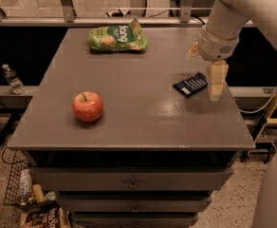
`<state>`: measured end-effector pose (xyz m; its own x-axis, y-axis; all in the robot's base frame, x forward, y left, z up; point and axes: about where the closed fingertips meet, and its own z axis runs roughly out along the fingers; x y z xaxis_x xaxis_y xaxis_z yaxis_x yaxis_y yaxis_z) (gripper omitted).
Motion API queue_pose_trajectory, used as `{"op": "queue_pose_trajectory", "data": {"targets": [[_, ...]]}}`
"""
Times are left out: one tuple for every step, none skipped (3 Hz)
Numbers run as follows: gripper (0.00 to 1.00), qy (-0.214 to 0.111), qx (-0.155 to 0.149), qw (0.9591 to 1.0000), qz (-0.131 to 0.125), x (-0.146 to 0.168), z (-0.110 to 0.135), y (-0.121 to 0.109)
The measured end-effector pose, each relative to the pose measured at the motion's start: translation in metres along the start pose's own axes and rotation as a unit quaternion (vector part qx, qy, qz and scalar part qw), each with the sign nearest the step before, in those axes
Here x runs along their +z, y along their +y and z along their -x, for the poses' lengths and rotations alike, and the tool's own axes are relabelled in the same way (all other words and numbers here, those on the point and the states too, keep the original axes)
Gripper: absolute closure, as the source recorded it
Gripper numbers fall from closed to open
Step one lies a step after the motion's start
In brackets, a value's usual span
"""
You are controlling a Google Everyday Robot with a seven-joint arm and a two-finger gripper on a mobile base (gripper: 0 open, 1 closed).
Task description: Move rxbar blueberry near apple
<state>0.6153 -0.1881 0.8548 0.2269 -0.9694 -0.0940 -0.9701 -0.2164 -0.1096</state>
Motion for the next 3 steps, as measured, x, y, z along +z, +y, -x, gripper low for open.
{"op": "queue_pose_trajectory", "data": {"targets": [[0.0, -0.004, -0.004, 0.9999, 0.01, 0.016, 0.01, 0.0], [0.17, -0.011, -0.006, 0.9997, 0.021, 0.029, 0.019, -0.001], [0.48, -0.018, -0.007, 0.9994, 0.03, 0.038, 0.023, -0.003]]}}
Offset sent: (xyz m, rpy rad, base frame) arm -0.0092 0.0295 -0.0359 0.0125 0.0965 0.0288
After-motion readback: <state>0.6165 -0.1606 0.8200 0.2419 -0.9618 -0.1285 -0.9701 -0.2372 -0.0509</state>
